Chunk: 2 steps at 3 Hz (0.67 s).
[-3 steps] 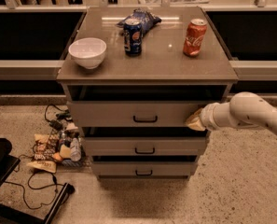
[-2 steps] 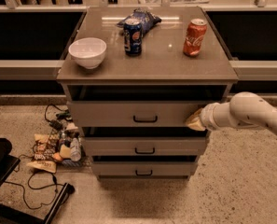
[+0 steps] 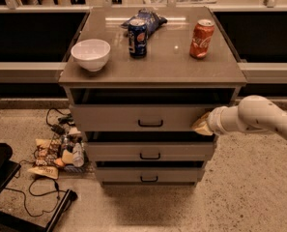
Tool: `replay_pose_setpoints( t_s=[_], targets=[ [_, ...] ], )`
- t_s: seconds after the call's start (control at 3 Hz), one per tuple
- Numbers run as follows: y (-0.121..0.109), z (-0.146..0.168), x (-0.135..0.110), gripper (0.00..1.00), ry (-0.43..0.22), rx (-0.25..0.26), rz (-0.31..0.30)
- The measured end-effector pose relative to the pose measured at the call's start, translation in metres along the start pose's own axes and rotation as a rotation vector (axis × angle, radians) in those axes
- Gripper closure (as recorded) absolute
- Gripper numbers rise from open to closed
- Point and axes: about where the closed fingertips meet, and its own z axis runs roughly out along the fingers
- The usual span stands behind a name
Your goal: Close top drawer
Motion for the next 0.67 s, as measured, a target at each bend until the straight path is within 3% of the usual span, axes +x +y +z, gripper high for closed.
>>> replay_pose_setpoints(
  t_s=[0.33,0.67],
  targets=[
    [0.017,-0.021,-0.001,1.00,0.036,-0.021,-0.040],
    [0.086,-0.084,0.011,1.00,0.171,-0.149,-0.179]
  ],
)
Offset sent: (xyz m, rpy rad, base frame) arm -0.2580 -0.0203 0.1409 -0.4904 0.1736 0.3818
